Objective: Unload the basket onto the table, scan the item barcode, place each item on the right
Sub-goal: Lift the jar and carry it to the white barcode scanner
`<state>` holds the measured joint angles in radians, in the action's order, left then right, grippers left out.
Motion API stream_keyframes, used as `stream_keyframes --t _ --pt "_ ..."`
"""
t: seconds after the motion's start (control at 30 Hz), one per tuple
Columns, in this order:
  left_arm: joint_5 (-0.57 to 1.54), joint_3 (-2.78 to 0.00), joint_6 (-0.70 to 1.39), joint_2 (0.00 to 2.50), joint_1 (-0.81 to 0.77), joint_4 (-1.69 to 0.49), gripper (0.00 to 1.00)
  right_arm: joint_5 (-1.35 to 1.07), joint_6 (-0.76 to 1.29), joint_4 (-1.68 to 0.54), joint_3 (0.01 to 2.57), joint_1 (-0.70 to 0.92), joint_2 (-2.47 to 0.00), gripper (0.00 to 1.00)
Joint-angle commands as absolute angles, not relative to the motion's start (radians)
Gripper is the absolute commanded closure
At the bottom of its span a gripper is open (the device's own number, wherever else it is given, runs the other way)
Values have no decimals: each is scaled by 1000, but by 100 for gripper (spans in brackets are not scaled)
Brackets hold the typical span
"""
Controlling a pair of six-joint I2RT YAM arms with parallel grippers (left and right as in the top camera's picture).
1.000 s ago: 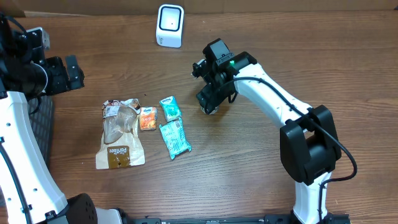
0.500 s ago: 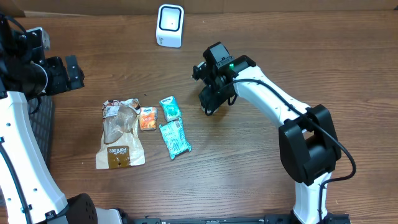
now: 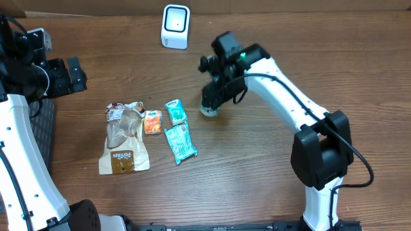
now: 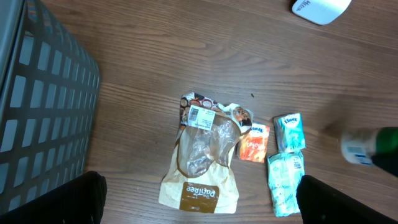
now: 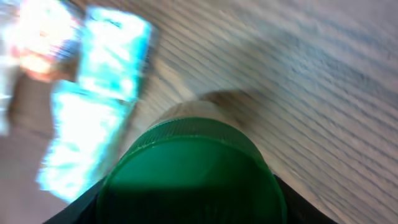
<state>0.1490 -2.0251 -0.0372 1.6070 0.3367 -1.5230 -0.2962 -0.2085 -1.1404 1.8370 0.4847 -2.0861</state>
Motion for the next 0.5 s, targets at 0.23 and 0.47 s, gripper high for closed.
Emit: stream_keyframes --t 0.23,0.47 --pt "149 -2037 -60 1610 345 -1522 0 -884 -199 -1316 1992 262 -1937 62" --pt "149 -2037 -60 1610 345 -1522 0 -1042 -218 -1395 1992 139 -1829 63"
